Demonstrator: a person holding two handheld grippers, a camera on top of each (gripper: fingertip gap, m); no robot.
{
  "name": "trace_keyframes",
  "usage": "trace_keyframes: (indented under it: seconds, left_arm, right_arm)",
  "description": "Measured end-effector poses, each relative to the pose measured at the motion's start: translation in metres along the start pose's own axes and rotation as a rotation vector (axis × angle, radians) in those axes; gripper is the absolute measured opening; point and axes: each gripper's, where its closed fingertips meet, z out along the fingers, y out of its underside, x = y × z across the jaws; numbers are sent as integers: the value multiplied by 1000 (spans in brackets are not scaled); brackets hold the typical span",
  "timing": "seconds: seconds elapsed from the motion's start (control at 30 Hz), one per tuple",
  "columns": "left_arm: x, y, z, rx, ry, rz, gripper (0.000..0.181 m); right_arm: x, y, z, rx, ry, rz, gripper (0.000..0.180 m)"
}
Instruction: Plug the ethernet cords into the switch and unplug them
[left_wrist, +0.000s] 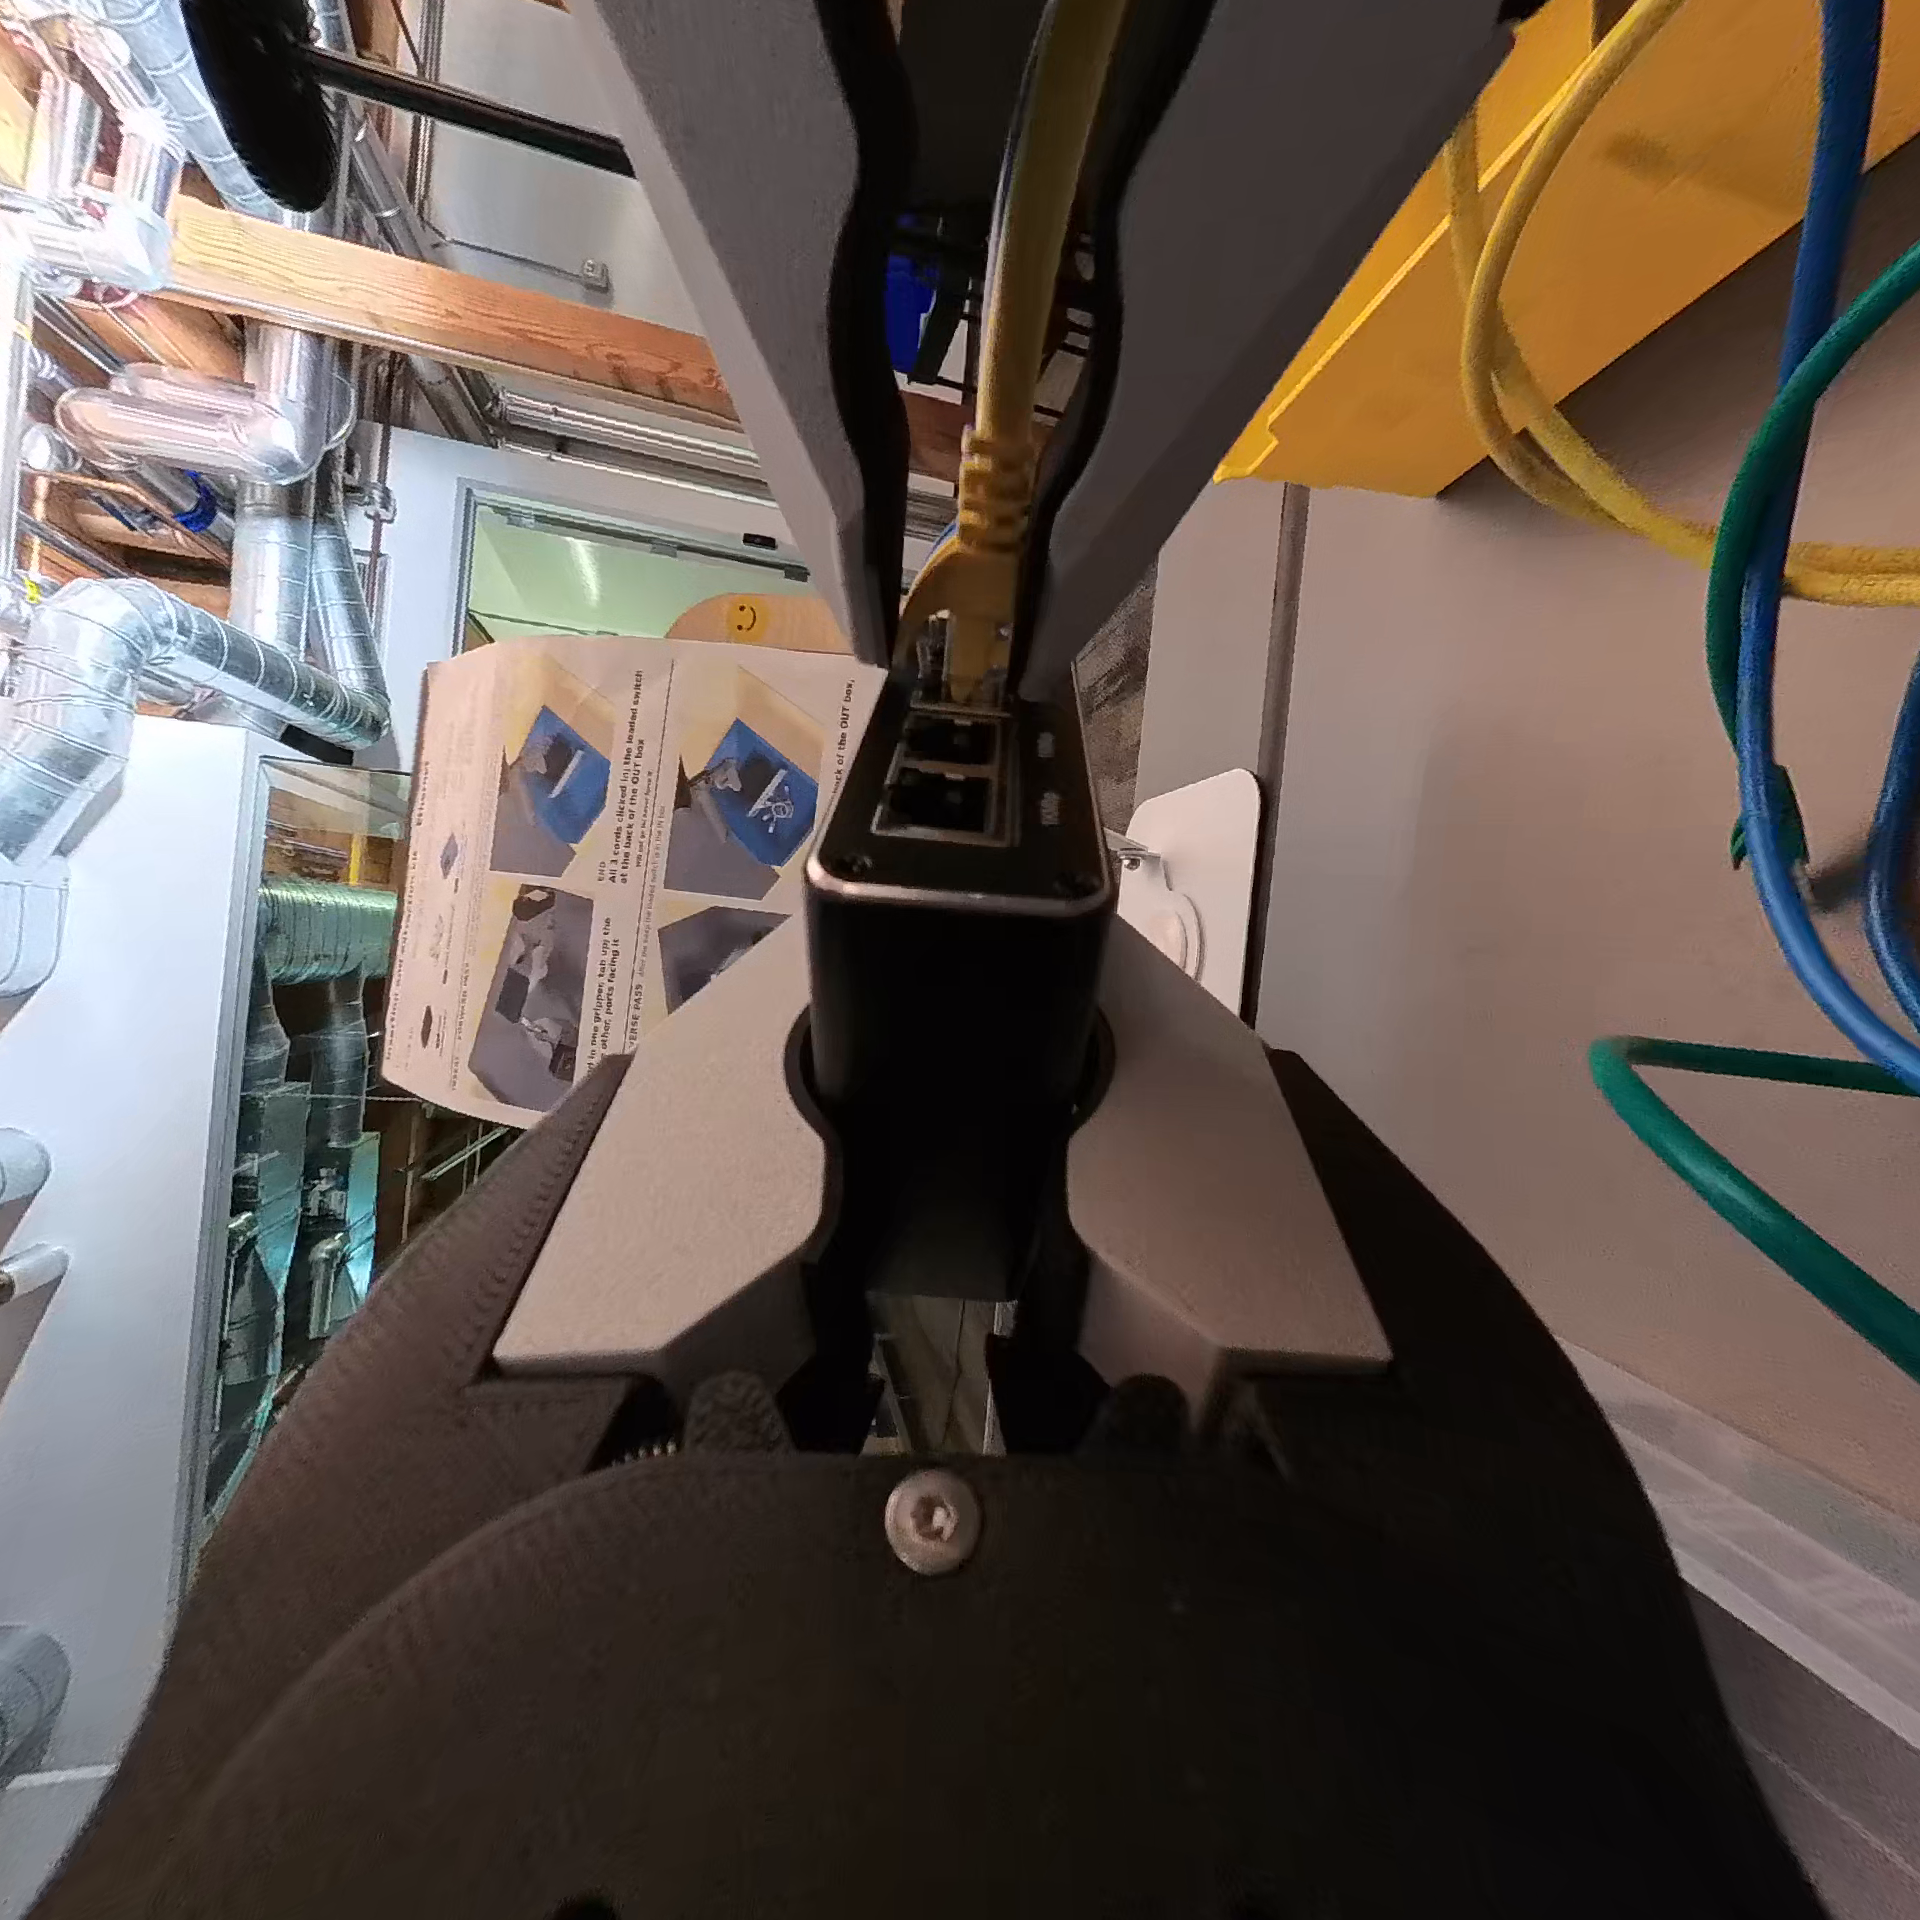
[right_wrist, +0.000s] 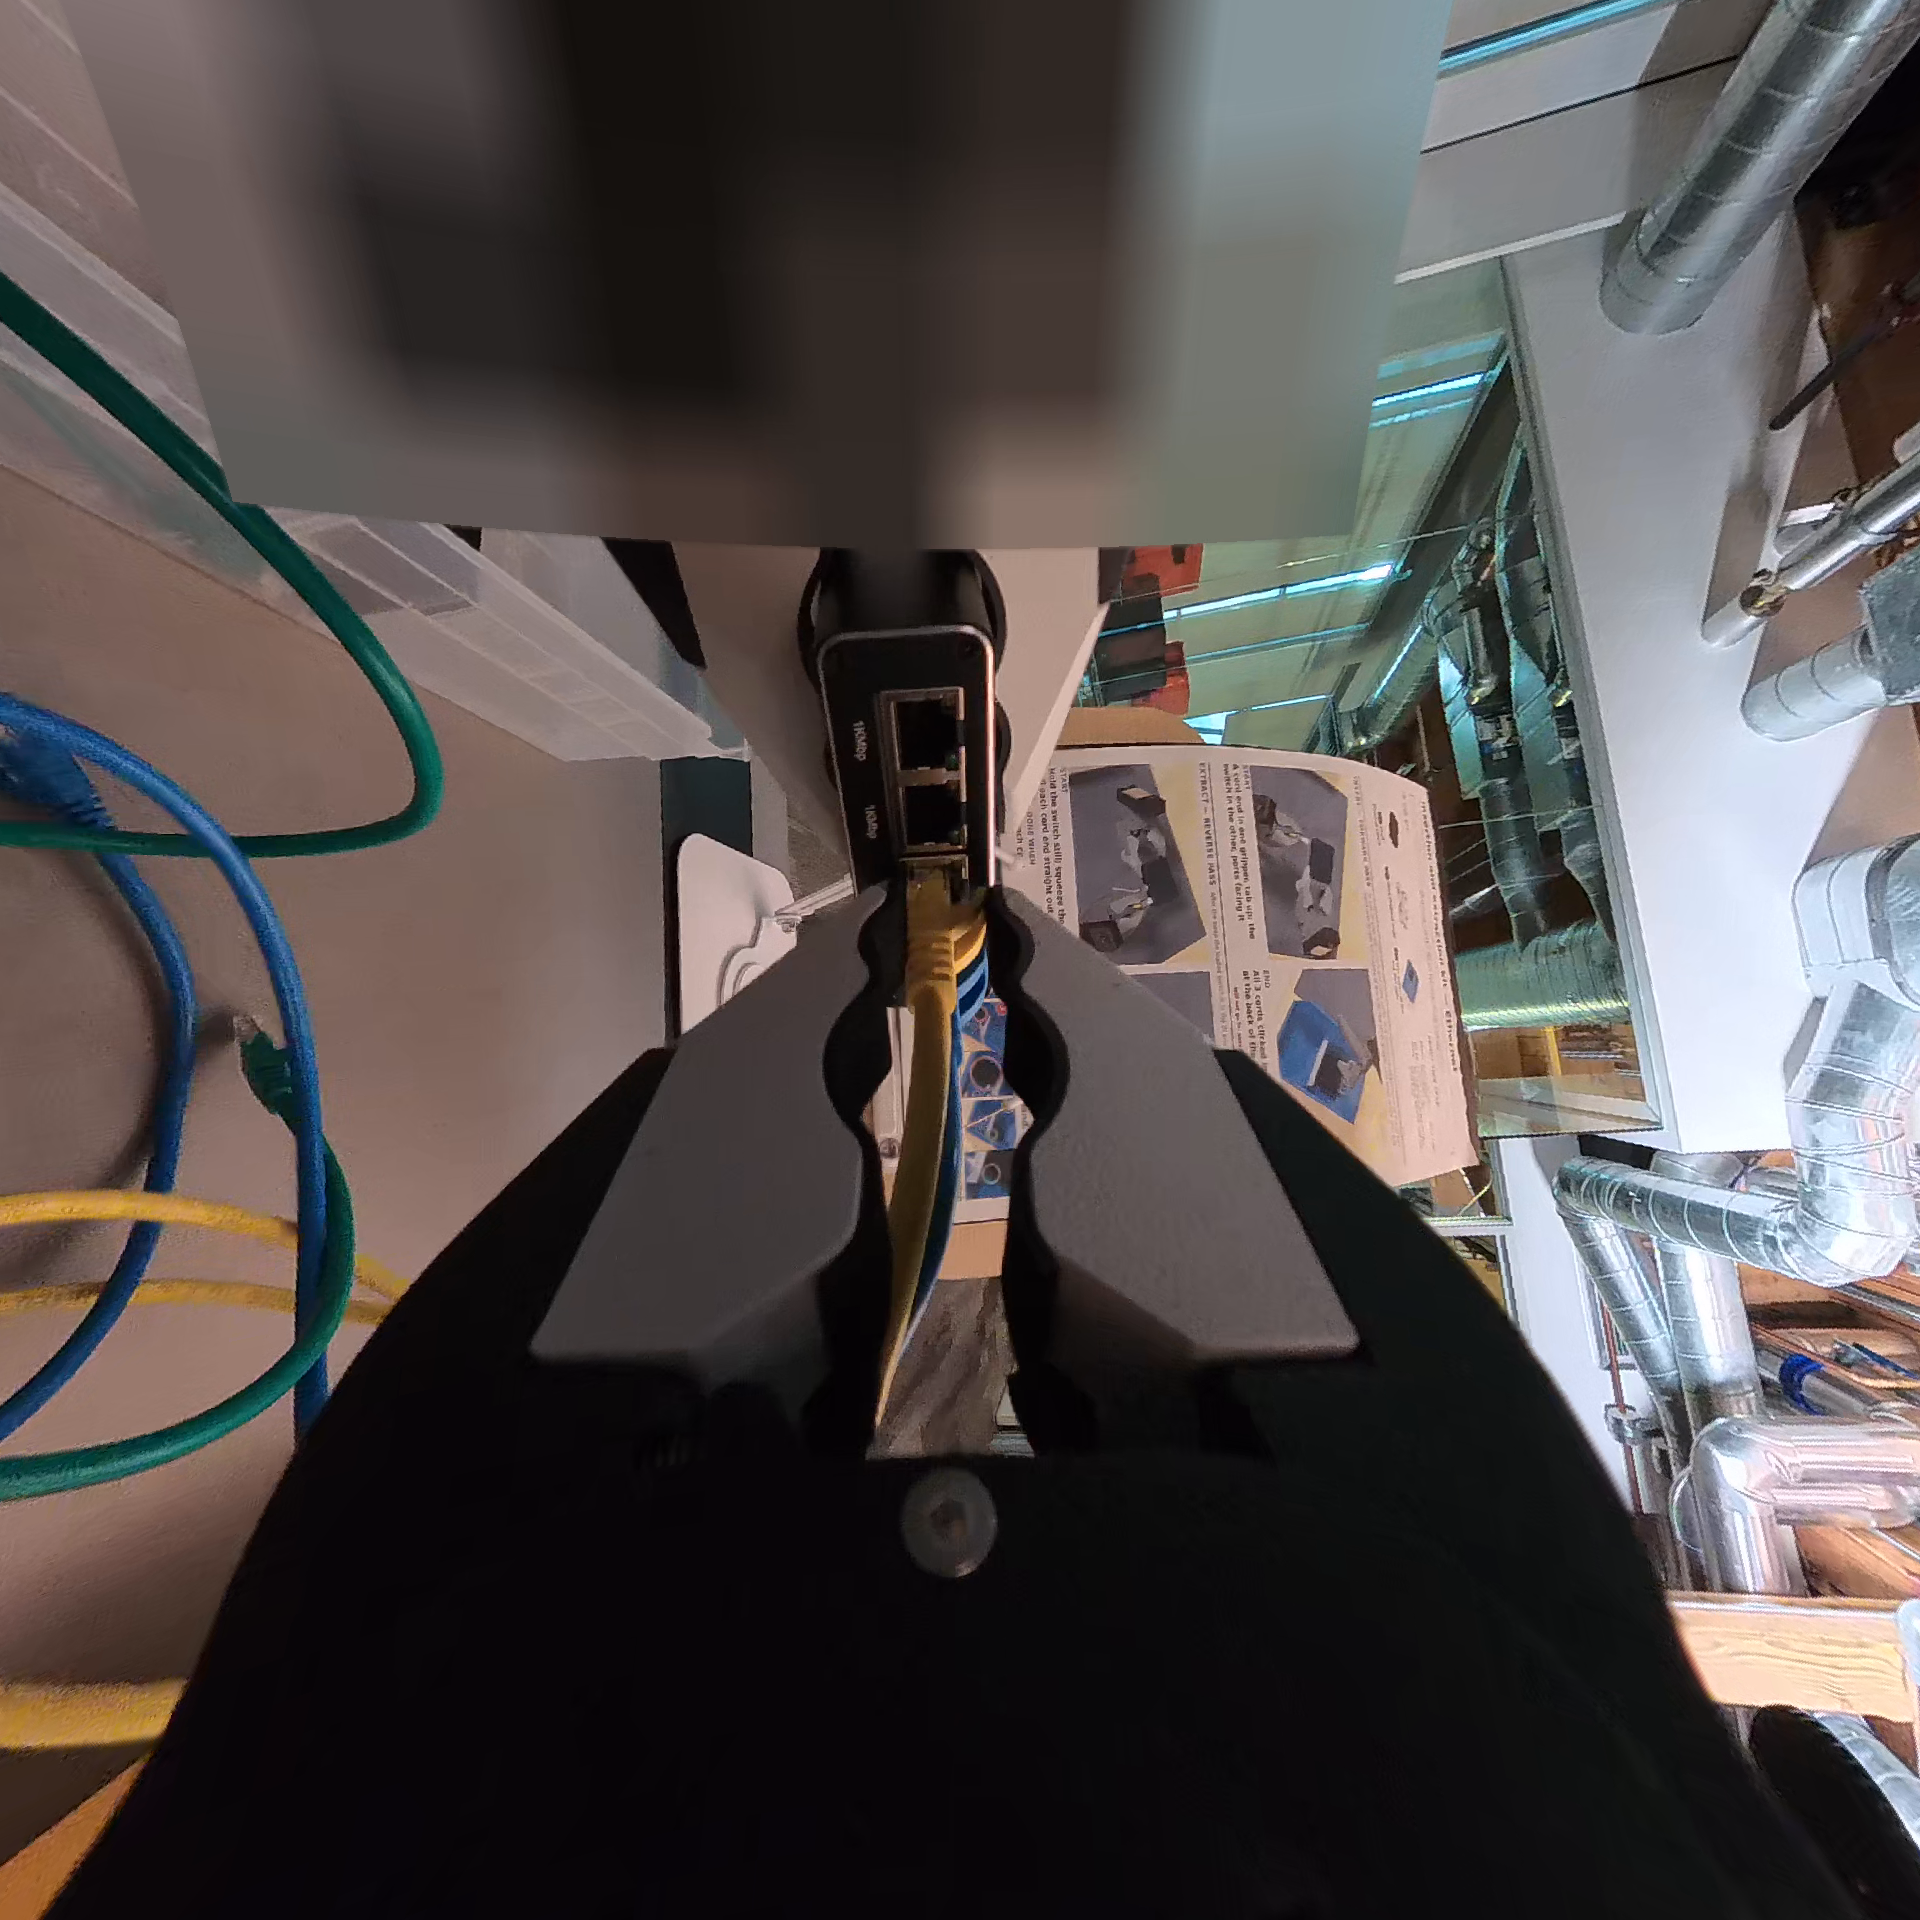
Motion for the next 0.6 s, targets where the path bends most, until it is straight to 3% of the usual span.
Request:
trace_keyframes:
  seconds: [0.2, 0.6]
  left_arm:
    - [-1, -2, -1, -5, -13, 25, 34]
    - [16, 0, 19, -28, 32, 58, 37]
  right_arm:
    - [-2, 0, -2, -5, -9, -4, 13]
    - [-26, 23, -5, -65, -195, 82, 14]
